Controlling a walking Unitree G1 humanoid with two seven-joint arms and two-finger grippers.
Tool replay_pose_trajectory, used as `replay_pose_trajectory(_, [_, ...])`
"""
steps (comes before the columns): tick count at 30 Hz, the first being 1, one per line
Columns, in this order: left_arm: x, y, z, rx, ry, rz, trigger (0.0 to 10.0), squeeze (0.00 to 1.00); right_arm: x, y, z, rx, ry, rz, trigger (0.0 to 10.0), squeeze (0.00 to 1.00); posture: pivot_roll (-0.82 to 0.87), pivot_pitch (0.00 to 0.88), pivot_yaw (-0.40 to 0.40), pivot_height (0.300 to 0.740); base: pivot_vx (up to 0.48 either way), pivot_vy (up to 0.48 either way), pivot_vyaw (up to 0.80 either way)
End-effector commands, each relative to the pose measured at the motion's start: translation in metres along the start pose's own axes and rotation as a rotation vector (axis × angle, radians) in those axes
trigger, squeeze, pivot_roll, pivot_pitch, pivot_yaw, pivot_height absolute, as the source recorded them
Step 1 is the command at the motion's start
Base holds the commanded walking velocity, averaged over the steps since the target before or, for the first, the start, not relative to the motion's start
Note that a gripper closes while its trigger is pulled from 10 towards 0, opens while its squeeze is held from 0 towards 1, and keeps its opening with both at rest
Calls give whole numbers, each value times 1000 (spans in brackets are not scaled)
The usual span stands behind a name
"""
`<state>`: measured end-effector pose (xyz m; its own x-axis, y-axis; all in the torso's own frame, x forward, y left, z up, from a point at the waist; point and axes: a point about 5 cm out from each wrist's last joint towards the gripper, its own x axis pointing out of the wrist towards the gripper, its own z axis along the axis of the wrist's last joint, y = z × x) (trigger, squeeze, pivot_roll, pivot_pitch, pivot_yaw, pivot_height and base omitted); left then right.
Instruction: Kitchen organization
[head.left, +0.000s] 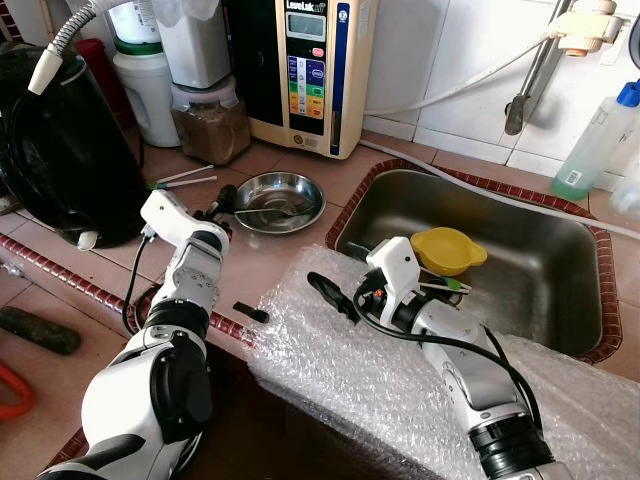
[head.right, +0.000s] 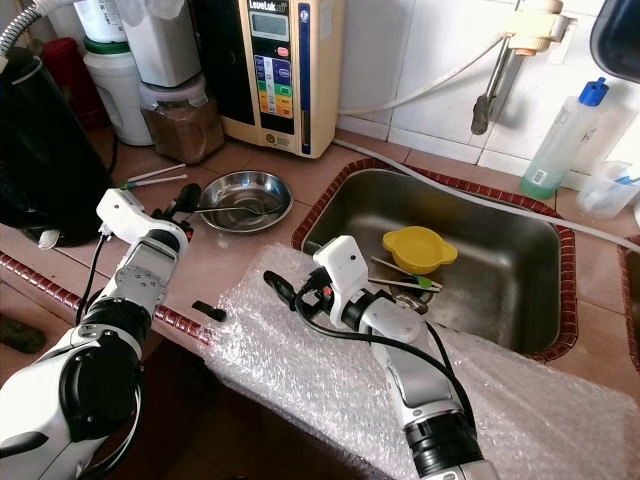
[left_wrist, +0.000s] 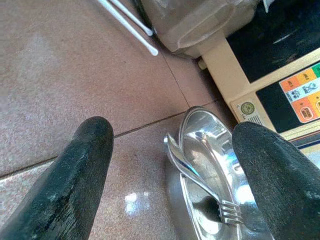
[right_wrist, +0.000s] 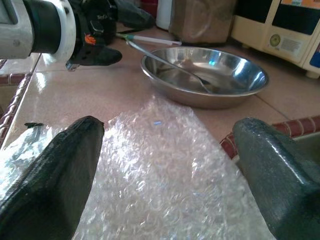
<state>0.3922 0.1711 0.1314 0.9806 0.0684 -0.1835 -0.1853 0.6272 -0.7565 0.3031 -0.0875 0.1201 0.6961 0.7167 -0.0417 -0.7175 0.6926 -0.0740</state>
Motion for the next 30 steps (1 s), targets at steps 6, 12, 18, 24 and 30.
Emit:
replay_pose_trajectory(6, [3, -13, 1, -39, 23, -46, 0, 0, -1, 0, 4, -17, 0, -1, 10000, 624, 9, 0, 70, 740, 0, 0, 0])
replay_pose_trajectory(12, [4, -18, -3, -46, 45, -62, 0, 0, 1, 0, 5, -18, -8, -8, 10000, 624, 6, 0, 77, 740, 0, 0, 0])
replay_pose_trajectory(18, [4, -19, -5, -60, 55, -61, 0, 0, 0, 0, 5, -17, -6, -14, 10000, 627, 6, 0, 81, 740, 0, 0, 0])
replay_pose_trajectory(24, [3, -14, -4, -77, 50, -37, 0, 0, 0, 0, 5, -16, -6, -18, 10000, 624, 12, 0, 79, 740, 0, 0, 0])
replay_pose_trajectory(30, [4, -10, 5, -103, 18, -4, 0, 0, 1, -1, 4, -18, -4, -22, 10000, 627, 15, 0, 78, 740, 0, 0, 0])
